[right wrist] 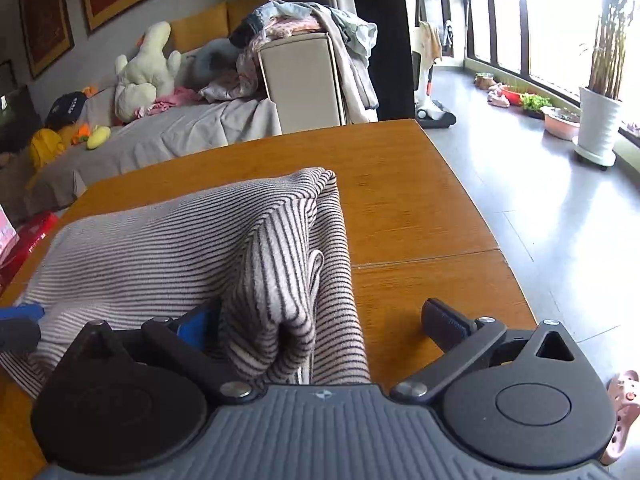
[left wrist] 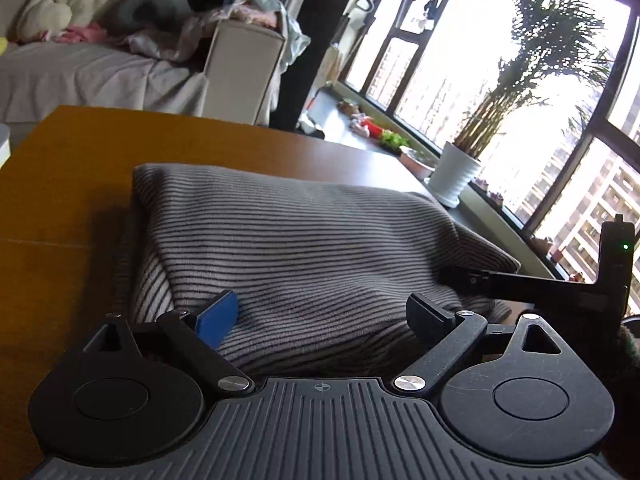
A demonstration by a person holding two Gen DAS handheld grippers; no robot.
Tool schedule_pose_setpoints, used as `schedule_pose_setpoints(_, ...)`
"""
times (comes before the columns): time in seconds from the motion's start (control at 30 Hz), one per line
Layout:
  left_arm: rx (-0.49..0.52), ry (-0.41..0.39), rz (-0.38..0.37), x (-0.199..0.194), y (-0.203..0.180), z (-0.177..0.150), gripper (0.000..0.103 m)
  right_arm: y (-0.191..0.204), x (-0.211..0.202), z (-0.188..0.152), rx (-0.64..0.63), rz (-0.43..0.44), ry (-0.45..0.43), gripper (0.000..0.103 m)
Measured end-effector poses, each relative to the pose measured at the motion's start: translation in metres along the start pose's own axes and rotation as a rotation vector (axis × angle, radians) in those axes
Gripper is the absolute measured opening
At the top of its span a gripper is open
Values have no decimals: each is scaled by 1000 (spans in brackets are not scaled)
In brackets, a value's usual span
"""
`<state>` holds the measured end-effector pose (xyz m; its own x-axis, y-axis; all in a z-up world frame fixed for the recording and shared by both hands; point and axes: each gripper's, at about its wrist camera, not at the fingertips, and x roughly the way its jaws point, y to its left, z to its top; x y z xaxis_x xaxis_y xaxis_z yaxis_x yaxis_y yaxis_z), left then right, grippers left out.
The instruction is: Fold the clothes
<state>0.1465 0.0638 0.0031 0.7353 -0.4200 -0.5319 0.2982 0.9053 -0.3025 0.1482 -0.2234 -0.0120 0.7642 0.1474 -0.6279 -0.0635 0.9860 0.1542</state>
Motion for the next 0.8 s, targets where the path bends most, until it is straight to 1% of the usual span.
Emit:
schedule_pose_setpoints(0.07, 46, -43, 23, 6, -2, -5, 97, 0, -6, -6, 14, -6, -8, 103)
schedule_pose_setpoints(0.1, 55, -52, 31, 7, -6, -5, 98, -1, -8, -9, 24, -10, -12, 103)
schedule_pose_setpoints(0.13, 63, -58, 37, 8, -9, -5, 101, -2, -10, -11, 34, -13, -17, 103)
schedule_pose_setpoints(0.2, 72, -53, 57, 13, -13, -2, 103, -6, -11, -13, 48, -15, -24, 103)
schedule_pose_setpoints(0.33, 105, -35, 83, 23, -17, 3, 103, -11, -13, -15, 73, 4, -39, 103)
schedule_pose_setpoints(0.43, 106, -31, 91, 28, -15, 6, 103, -19, -17, -17, 118, 47, -64, 103)
schedule_pose_setpoints(0.53, 128, -22, 102, 32, -14, 10, 103, -22, -23, -10, 139, 36, -68, 103)
schedule_pose_setpoints(0.6, 109, -31, 88, 31, -9, 11, 103, -14, -25, 5, 119, 43, -84, 103)
schedule_pose_setpoints(0.7, 67, -53, 56, 27, 1, 11, 103, 1, -11, 26, -18, -32, -112, 103)
schedule_pose_setpoints(0.77, 44, -74, 46, 22, 5, 9, 103, 5, 10, 34, -104, -98, -65, 103)
schedule_pose_setpoints(0.8, 42, -83, 56, 20, 5, 8, 103, 5, 23, 36, -124, -93, -12, 103)
